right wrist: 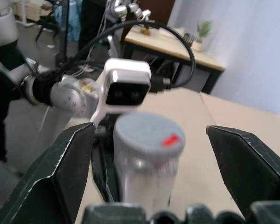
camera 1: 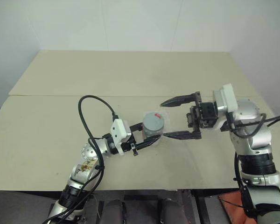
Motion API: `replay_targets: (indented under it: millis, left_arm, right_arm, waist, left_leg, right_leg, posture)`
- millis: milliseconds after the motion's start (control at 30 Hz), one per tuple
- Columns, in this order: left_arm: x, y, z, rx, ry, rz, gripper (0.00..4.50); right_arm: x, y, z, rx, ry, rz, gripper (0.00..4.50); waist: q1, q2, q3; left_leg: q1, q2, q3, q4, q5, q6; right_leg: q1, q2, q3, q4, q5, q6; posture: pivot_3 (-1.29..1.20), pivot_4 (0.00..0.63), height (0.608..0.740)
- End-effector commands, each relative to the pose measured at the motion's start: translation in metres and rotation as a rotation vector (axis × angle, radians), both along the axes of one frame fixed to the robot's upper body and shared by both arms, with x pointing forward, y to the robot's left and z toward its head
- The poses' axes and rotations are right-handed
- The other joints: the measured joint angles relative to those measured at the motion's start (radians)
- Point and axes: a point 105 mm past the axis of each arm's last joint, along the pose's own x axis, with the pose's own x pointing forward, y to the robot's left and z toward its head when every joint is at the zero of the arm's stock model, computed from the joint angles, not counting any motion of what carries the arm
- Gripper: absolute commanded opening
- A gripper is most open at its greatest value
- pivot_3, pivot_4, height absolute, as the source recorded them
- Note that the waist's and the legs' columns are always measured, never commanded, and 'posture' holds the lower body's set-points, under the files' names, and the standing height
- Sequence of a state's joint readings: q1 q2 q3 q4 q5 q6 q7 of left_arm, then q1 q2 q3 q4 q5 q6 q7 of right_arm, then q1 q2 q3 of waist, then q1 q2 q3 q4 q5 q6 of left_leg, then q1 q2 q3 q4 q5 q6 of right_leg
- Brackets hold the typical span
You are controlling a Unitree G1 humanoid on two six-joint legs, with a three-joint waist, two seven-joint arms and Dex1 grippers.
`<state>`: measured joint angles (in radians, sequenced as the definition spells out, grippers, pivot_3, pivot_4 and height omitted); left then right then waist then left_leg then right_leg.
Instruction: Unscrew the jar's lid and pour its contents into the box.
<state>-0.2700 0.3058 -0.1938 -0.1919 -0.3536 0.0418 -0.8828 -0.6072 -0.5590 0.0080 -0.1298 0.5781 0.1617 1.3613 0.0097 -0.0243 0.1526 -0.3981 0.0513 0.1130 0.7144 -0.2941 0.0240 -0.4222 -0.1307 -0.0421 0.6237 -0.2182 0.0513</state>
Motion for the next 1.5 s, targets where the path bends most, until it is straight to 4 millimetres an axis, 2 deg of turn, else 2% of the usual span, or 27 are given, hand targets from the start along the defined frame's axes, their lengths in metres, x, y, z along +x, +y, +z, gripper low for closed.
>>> replay_targets:
  millis: [33, 233, 367, 600, 1300, 1500]
  left_arm:
    - [-0.001, -0.003, 0.009, -0.014, -0.049, -0.008, 2.00]
    - [-0.002, -0.004, 0.009, -0.011, -0.048, -0.010, 2.00]
    - [-0.003, -0.005, 0.008, -0.013, -0.047, -0.009, 2.00]
    - [-0.004, -0.003, 0.007, -0.011, -0.047, -0.006, 2.00]
    - [-0.004, -0.002, 0.007, 0.002, -0.059, -0.017, 2.00]
    - [-0.004, -0.002, 0.007, 0.003, -0.062, -0.018, 2.00]
  right_arm:
    - [0.001, 0.018, 0.004, 0.039, -0.045, -0.063, 4.43]
    - [0.006, 0.031, -0.001, 0.039, -0.017, -0.088, 4.43]
    - [0.011, 0.031, -0.003, 0.033, -0.004, -0.109, 4.43]
    - [0.014, 0.016, 0.000, 0.041, 0.026, -0.125, 4.43]
    - [0.018, -0.020, -0.010, 0.003, 0.045, -0.191, 4.43]
    - [0.011, -0.029, -0.008, -0.021, 0.035, -0.165, 4.43]
  waist:
    - [-0.001, 0.000, 0.000]
    - [0.004, 0.000, 0.000]
    - [0.002, 0.000, 0.000]
    - [0.002, 0.000, 0.000]
    - [0.002, 0.000, 0.000]
    - [0.002, 0.000, 0.000]
  left_leg:
    - [0.000, 0.000, 0.000, 0.000, 0.000, 0.000]
    - [-0.001, 0.000, 0.000, 0.000, 0.000, 0.000]
    - [-0.001, 0.000, 0.000, 0.000, 0.000, 0.000]
    - [0.000, 0.000, 0.000, 0.000, 0.000, 0.000]
    - [0.000, 0.000, 0.000, 0.000, 0.000, 0.000]
    - [0.000, 0.000, 0.000, 0.000, 0.000, 0.000]
  right_leg:
    - [0.000, 0.000, 0.000, 0.000, 0.000, 0.000]
    - [0.000, 0.000, 0.000, -0.001, 0.000, 0.000]
    - [0.000, 0.000, 0.000, 0.000, 0.000, 0.000]
    - [0.000, 0.000, 0.000, 0.000, 0.000, 0.000]
    - [0.000, 0.000, 0.000, -0.001, 0.000, 0.000]
    - [0.000, 0.000, 0.000, -0.001, 0.000, 0.000]
  posture:
    - [0.00, 0.150, 0.740]
    - [0.00, 0.150, 0.740]
    - [0.00, 0.150, 0.740]
    - [0.00, 0.150, 0.740]
    - [0.00, 0.150, 0.740]
    - [0.00, 0.150, 0.740]
